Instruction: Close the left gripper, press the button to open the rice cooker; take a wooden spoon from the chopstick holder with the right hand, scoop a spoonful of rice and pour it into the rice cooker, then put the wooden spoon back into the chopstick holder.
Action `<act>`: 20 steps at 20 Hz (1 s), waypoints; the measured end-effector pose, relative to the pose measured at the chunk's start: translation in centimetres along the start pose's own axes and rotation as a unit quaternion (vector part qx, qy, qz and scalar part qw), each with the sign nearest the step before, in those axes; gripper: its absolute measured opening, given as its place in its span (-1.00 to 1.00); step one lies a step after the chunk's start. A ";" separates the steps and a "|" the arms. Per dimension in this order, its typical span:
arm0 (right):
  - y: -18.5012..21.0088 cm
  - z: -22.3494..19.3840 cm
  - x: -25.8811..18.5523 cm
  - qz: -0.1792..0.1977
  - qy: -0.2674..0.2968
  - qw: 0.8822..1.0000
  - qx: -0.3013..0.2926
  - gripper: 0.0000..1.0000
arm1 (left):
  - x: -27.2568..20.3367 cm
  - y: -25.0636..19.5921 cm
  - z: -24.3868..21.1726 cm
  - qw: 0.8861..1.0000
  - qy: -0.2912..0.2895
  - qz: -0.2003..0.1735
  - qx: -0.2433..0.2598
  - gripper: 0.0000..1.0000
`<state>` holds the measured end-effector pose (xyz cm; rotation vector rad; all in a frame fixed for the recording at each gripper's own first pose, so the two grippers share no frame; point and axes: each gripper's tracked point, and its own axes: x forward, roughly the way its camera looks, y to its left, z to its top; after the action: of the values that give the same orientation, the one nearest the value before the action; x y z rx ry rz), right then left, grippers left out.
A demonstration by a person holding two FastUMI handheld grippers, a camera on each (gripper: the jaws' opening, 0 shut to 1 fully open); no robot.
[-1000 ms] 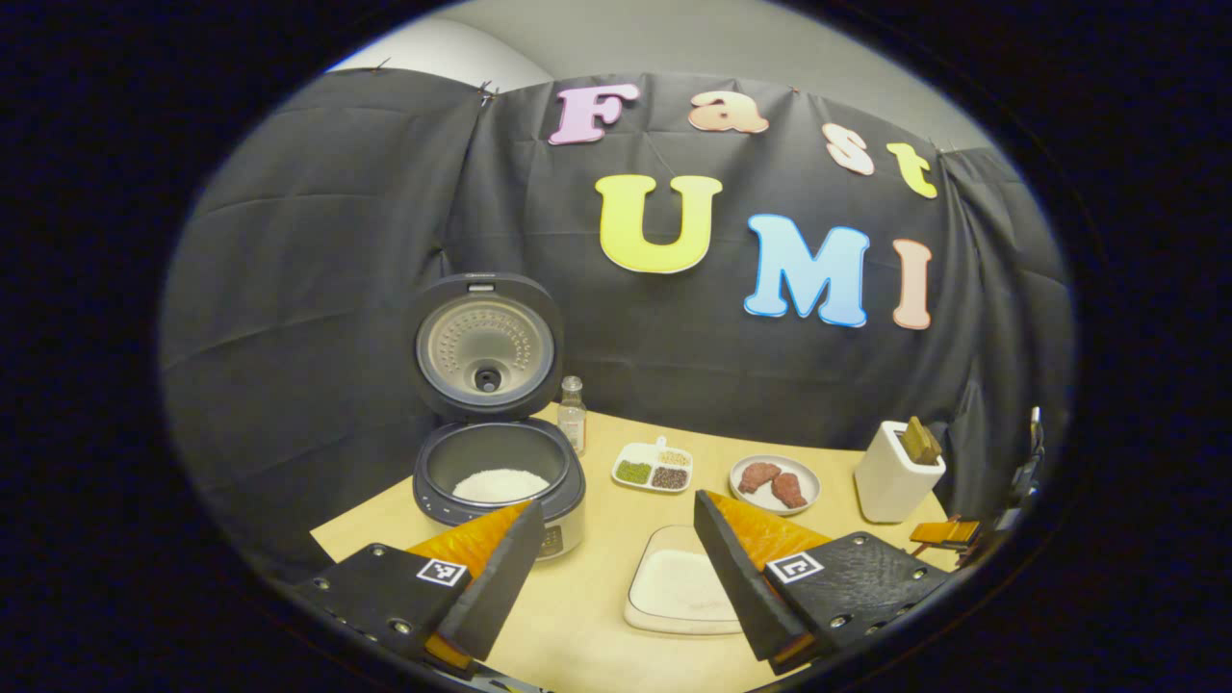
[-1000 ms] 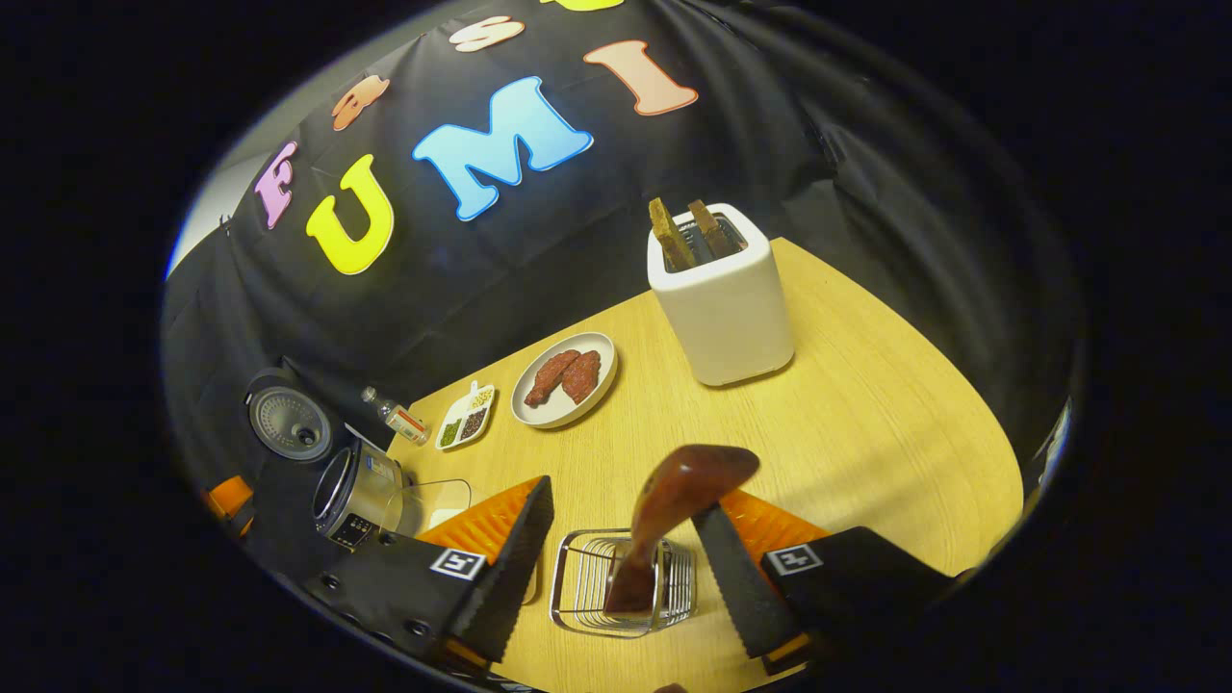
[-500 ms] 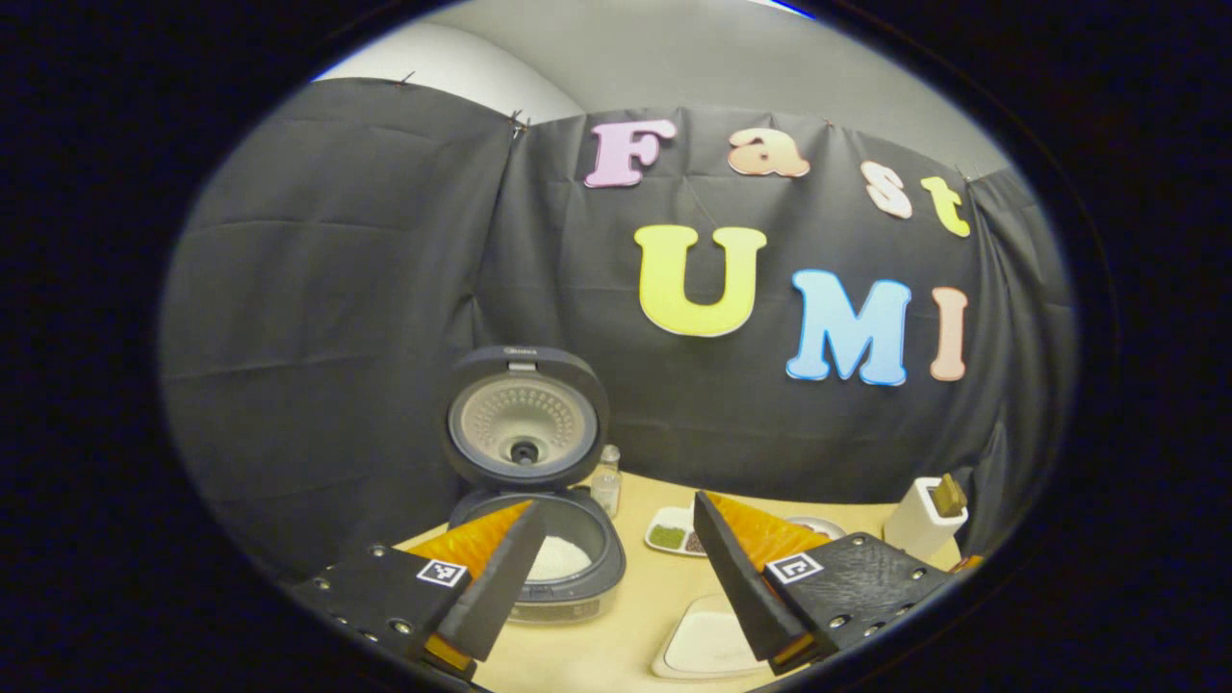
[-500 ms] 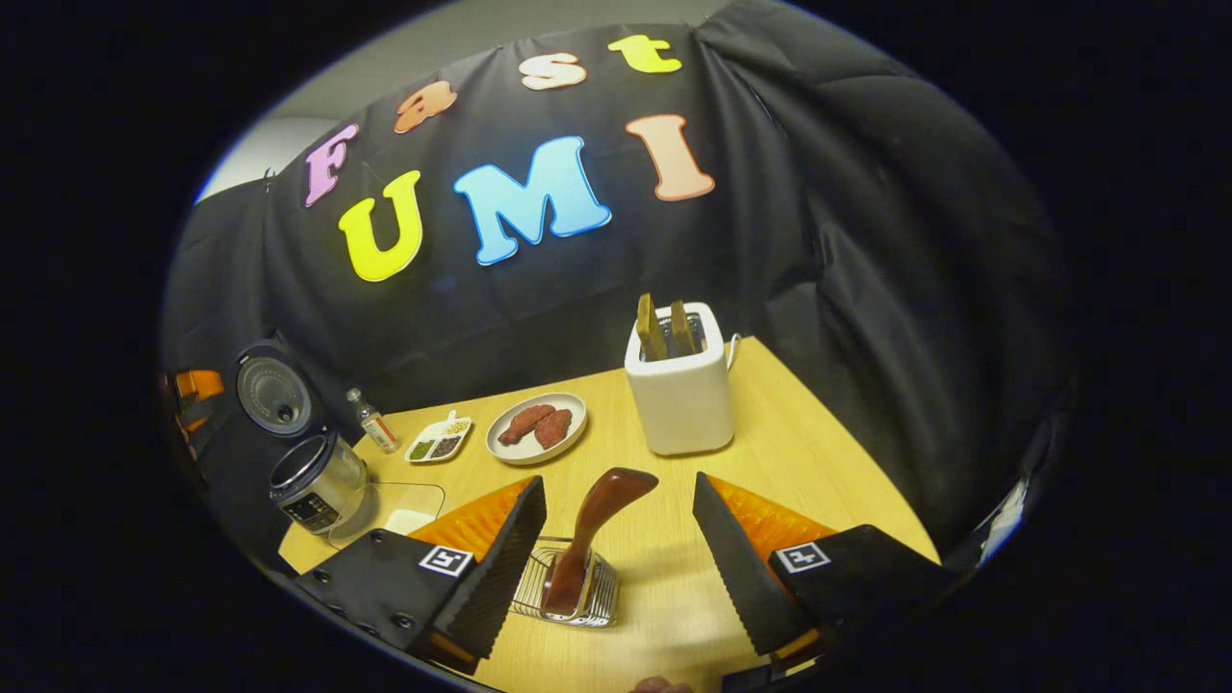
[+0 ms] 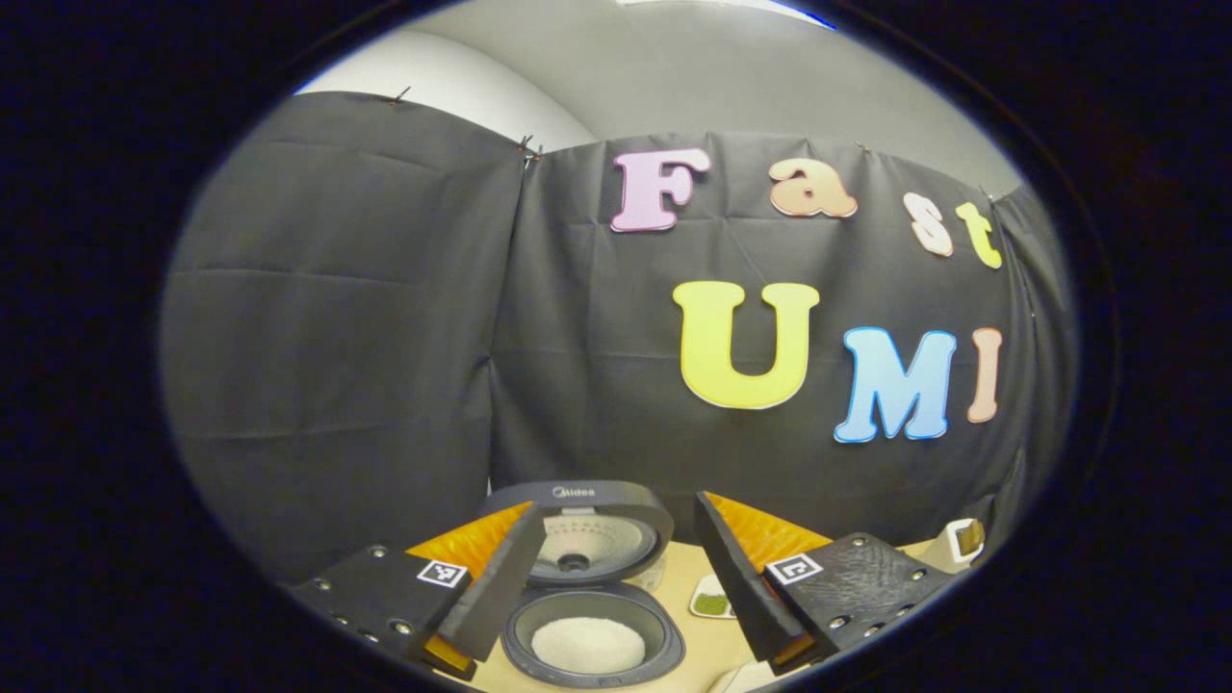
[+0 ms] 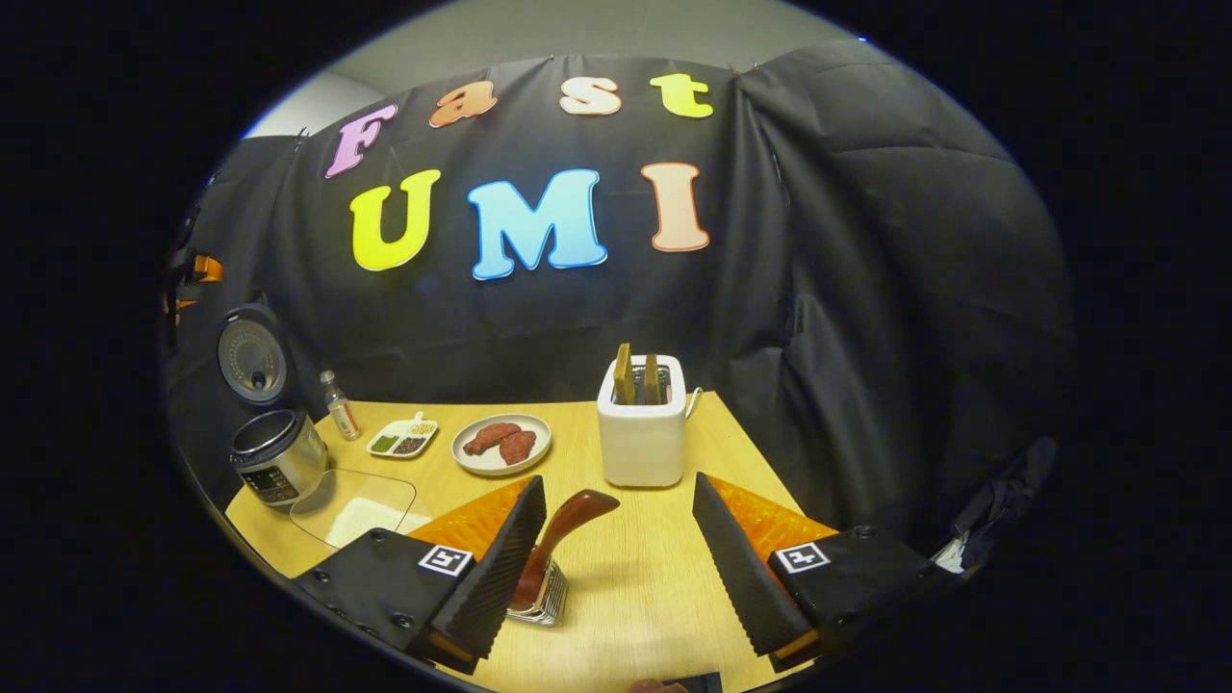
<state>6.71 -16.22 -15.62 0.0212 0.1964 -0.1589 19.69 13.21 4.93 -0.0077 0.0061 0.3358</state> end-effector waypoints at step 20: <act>2.1 0.1 -8.2 -0.118 0.008 0.993 0.016 0.96 | 16.2 3.9 -7.0 0.989 0.146 -0.030 -0.009 0.94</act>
<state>-0.87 -12.92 -13.86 0.0316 0.2117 -0.3976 33.67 22.21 -2.26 -0.0755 0.2931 0.2715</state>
